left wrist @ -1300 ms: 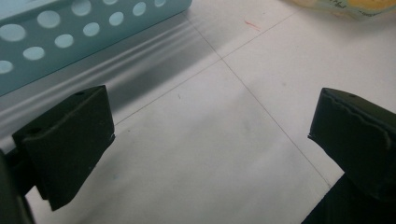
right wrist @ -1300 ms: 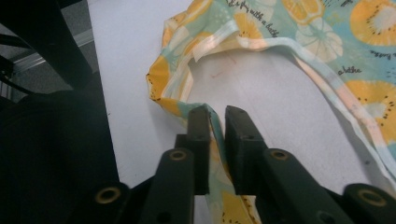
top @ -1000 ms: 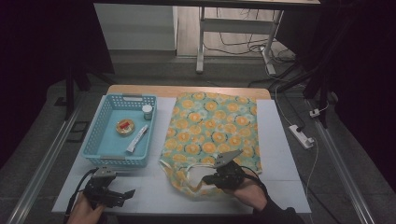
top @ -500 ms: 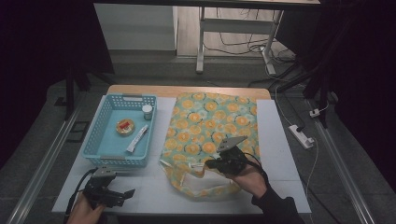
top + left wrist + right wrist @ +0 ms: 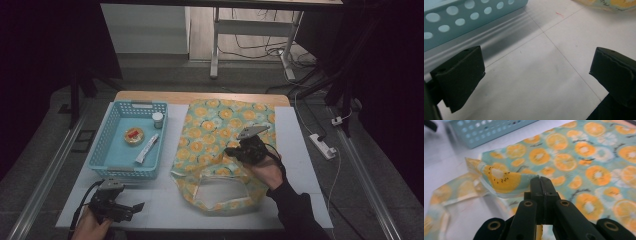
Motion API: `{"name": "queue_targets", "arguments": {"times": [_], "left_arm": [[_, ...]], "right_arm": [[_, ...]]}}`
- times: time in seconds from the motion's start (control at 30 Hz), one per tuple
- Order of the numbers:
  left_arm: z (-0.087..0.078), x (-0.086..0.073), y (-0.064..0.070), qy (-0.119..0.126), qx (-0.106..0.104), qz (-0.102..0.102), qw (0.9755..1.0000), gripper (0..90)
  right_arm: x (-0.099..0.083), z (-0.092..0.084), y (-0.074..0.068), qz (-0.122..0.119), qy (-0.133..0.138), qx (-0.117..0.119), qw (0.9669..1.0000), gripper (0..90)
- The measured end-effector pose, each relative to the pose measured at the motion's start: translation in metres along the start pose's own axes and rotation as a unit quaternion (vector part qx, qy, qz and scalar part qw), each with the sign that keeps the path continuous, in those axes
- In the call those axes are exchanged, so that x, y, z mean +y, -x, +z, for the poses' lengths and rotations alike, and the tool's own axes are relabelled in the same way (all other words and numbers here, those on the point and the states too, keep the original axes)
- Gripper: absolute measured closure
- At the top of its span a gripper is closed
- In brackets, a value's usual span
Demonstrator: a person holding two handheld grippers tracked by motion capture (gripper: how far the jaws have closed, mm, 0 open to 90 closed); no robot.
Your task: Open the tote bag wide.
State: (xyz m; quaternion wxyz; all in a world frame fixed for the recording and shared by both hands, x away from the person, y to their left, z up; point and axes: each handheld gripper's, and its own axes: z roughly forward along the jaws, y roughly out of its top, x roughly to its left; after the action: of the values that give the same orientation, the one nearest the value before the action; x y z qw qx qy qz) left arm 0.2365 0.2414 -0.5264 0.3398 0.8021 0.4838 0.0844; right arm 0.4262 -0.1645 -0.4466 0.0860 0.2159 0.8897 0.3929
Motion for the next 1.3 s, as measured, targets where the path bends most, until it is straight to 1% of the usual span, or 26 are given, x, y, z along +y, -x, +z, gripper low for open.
{"name": "queue_targets", "arguments": {"times": [0.23,0.33,0.37,0.4,0.5,0.57,0.6,0.8,0.97,1.17,1.27,1.3], "left_arm": [[0.0,0.0,-0.001,-0.001,-0.001,-0.002,1.0,0.0],[0.0,0.0,-0.001,0.0,-0.001,-0.003,1.0,0.0],[0.0,0.0,-0.001,0.0,-0.001,-0.003,1.0,0.0],[0.0,0.0,-0.001,0.0,-0.001,-0.004,1.0,0.0],[0.0,0.0,-0.001,0.0,-0.002,-0.006,1.0,0.0],[0.0,0.0,-0.002,0.0,-0.002,-0.007,1.0,0.0],[0.0,0.0,-0.002,0.0,-0.002,-0.007,1.0,0.0],[0.0,0.0,-0.002,0.0,-0.002,-0.008,1.0,0.0],[0.0,0.0,-0.002,0.0,-0.002,-0.009,1.0,0.0],[0.0,0.0,-0.002,0.0,-0.003,-0.011,0.9999,0.1],[0.0,0.0,-0.002,-0.001,-0.003,-0.011,0.9999,0.1],[0.0,0.0,-0.002,-0.001,-0.004,-0.011,0.9999,0.1]], "right_arm": [[0.01,0.007,0.028,0.019,0.009,-0.023,0.9995,89.7],[0.014,0.01,0.039,0.029,0.014,-0.029,0.9991,89.7],[0.017,0.013,0.046,0.03,0.016,-0.034,0.9988,89.7],[0.017,0.013,0.046,0.03,0.016,-0.034,0.9988,89.7],[0.021,0.017,0.053,0.032,0.02,-0.037,0.9986,89.7],[0.027,0.02,0.06,0.033,0.023,-0.043,0.9983,89.7],[0.027,0.02,0.06,0.033,0.023,-0.043,0.9983,89.7],[0.034,0.026,0.073,0.035,0.028,-0.059,0.9973,89.7],[0.035,0.034,0.086,0.043,0.027,-0.071,0.9962,89.7],[0.033,0.044,0.1,0.043,0.025,-0.09,0.9947,89.7],[0.027,0.051,0.107,0.049,0.017,-0.094,0.9942,89.6],[0.021,0.057,0.11,0.054,0.011,-0.094,0.9941,89.5]]}}
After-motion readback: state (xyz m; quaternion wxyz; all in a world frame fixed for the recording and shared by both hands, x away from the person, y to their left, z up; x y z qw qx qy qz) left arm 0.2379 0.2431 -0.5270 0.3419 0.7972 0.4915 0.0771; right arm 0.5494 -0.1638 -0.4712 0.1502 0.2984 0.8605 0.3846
